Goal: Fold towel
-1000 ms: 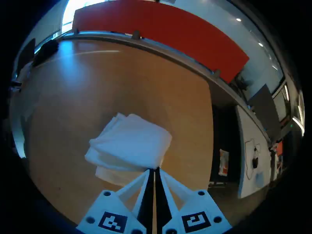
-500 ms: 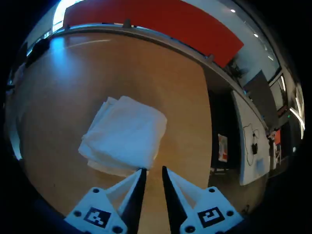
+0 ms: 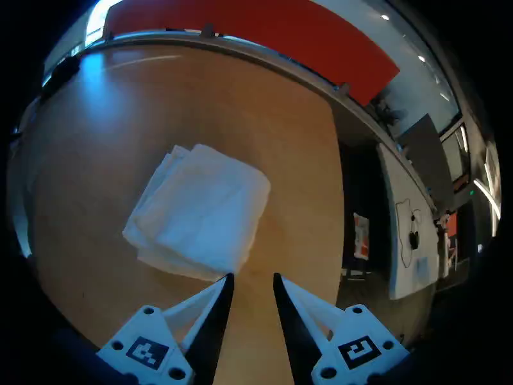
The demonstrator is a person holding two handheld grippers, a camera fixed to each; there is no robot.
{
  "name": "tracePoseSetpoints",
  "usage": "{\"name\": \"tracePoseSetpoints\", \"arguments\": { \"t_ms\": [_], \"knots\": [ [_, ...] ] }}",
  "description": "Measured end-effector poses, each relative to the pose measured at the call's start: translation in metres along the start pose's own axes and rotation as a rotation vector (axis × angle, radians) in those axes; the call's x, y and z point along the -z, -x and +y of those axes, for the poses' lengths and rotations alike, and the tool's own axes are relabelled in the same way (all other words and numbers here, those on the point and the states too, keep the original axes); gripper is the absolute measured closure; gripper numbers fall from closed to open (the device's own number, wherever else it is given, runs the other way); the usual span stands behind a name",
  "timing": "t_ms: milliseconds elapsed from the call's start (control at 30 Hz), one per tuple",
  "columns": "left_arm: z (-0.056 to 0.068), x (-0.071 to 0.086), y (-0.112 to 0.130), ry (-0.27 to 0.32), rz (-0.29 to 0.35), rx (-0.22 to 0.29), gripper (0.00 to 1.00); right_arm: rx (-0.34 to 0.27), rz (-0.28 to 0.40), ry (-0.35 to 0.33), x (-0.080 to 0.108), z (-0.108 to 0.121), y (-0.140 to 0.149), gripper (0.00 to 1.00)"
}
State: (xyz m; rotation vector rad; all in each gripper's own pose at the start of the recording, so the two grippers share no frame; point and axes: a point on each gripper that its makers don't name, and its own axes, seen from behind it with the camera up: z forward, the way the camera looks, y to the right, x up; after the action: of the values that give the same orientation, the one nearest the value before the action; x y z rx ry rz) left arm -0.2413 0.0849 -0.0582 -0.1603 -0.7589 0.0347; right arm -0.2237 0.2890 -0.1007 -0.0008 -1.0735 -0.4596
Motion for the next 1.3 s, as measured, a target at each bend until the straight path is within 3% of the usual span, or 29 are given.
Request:
{"name": "tracePoseSetpoints", "arguments": {
  "t_ms": [233, 300, 367, 433, 567, 967, 1300],
  "knots": [
    [0.0, 0.0, -0.001, 0.004, 0.002, 0.0, 0.08, -0.004, 0.004, 0.009, 0.004, 0.002, 0.001, 0.53],
    [0.0, 0.0, -0.001, 0.004, 0.002, -0.001, 0.07, -0.006, 0.01, 0.01, 0.005, 0.002, 0.0, 0.44],
    [0.0, 0.0, -0.001, 0.005, 0.003, -0.003, 0.07, -0.008, 0.016, 0.013, 0.006, 0.002, -0.002, 0.27],
    [0.0, 0.001, -0.001, 0.006, 0.004, -0.003, 0.08, -0.011, 0.021, 0.013, 0.007, 0.002, -0.003, 0.17],
    [0.001, 0.002, -0.001, 0.007, 0.006, -0.001, 0.07, -0.018, 0.031, 0.015, 0.007, 0.002, -0.006, 0.05],
    [0.0, 0.004, -0.003, 0.007, 0.014, 0.0, 0.07, -0.03, 0.063, 0.022, 0.011, 0.001, -0.015, 0.04],
    [-0.001, 0.008, -0.005, 0.004, 0.025, 0.003, 0.07, -0.092, 0.156, -0.01, 0.022, -0.015, -0.037, 0.04]
  ]
}}
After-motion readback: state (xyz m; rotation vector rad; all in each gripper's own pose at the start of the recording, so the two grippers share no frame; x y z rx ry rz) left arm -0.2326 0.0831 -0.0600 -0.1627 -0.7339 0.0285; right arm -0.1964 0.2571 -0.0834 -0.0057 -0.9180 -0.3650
